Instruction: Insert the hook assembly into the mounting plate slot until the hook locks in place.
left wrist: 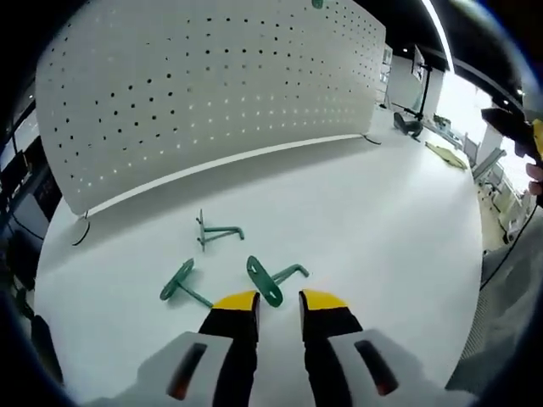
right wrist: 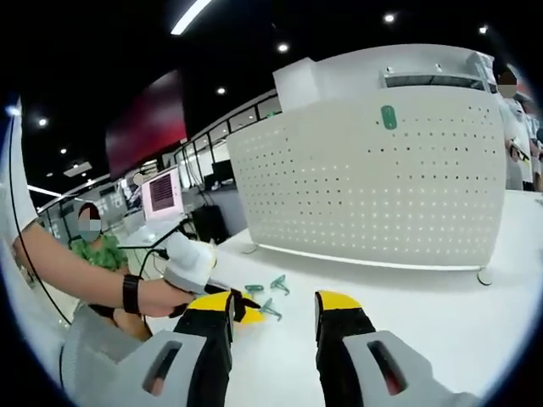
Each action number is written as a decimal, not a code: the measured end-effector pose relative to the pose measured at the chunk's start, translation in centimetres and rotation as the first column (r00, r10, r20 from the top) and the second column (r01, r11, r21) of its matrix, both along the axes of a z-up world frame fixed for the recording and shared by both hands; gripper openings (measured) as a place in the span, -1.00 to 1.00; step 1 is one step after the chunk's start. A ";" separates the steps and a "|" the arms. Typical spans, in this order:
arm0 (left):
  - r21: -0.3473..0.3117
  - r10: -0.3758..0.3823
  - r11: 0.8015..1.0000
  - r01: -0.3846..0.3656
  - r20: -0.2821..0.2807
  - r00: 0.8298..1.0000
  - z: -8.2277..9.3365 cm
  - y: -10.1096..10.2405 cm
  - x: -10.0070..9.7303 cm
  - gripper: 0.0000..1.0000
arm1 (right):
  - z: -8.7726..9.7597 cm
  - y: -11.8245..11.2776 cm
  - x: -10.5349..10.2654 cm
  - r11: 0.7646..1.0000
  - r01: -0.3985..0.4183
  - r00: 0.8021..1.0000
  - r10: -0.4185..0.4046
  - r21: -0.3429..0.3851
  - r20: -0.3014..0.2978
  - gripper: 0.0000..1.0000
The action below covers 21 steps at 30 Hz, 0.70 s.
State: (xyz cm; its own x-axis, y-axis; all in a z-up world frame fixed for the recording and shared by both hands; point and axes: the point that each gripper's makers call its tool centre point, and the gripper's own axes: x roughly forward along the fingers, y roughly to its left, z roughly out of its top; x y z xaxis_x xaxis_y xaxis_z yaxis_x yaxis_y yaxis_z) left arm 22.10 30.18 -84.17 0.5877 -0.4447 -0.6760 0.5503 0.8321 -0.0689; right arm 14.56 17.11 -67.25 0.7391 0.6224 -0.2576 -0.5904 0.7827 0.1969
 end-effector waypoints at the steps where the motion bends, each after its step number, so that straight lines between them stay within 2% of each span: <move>1: 0.001 -0.001 1.000 0.001 -0.001 1.000 0.0 0.0 0.0 -0.63 | 0.0 0.0 0.0 1.000 -0.001 1.000 0.001 -0.002 0.000 -0.24; 13: -0.019 0.001 1.000 -0.001 -0.005 1.000 0.0 -0.2 0.2 -0.70 | -0.2 0.2 0.1 1.000 -0.012 1.000 0.012 -0.004 -0.008 -0.24; 16: -0.014 -0.008 1.000 0.008 -0.003 1.000 -0.1 -0.3 0.2 -0.81 | -0.1 0.2 0.1 1.000 -0.009 1.000 0.009 0.002 -0.007 -0.24; 21: -0.030 -0.014 0.999 0.013 -0.018 1.000 -0.3 -0.4 0.0 -0.81 | -0.2 0.3 0.1 1.000 -0.013 1.000 0.013 0.003 -0.010 -0.24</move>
